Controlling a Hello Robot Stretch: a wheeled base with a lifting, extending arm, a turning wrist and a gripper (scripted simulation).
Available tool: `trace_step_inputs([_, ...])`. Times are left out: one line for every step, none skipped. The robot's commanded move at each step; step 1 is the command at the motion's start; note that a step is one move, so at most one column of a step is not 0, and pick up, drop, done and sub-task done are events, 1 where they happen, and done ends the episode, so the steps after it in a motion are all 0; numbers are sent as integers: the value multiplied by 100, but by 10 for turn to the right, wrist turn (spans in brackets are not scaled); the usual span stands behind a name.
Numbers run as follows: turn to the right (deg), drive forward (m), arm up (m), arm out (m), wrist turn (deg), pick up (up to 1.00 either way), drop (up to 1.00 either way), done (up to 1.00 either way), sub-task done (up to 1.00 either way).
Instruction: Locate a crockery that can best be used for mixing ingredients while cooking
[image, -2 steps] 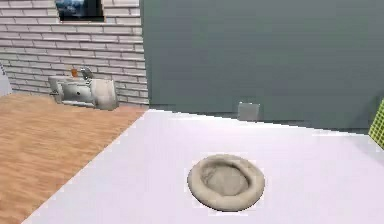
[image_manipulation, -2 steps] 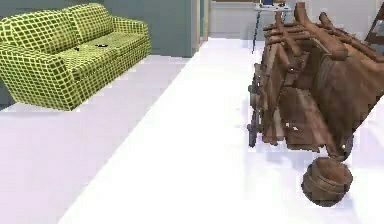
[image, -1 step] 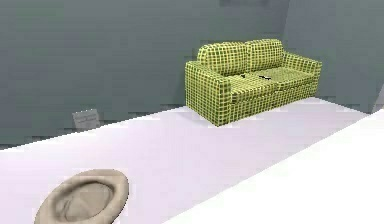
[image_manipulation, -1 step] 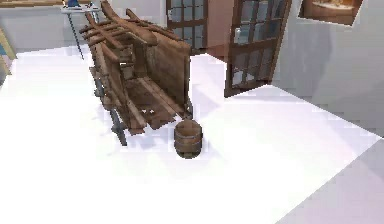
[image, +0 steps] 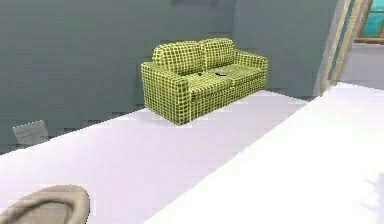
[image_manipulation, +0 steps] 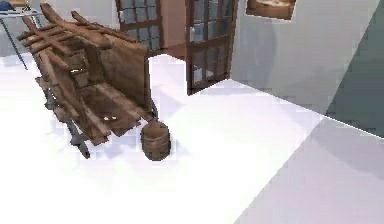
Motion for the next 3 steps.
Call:
trace_step_inputs([0, 30, 0, 0, 0, 0, 0, 0, 0])
trace_step_inputs([-450, 0, 0, 0, 0, 0, 0, 0, 0])
trace_step_inputs([-120, 0, 0, 0, 0, 0, 0, 0, 0])
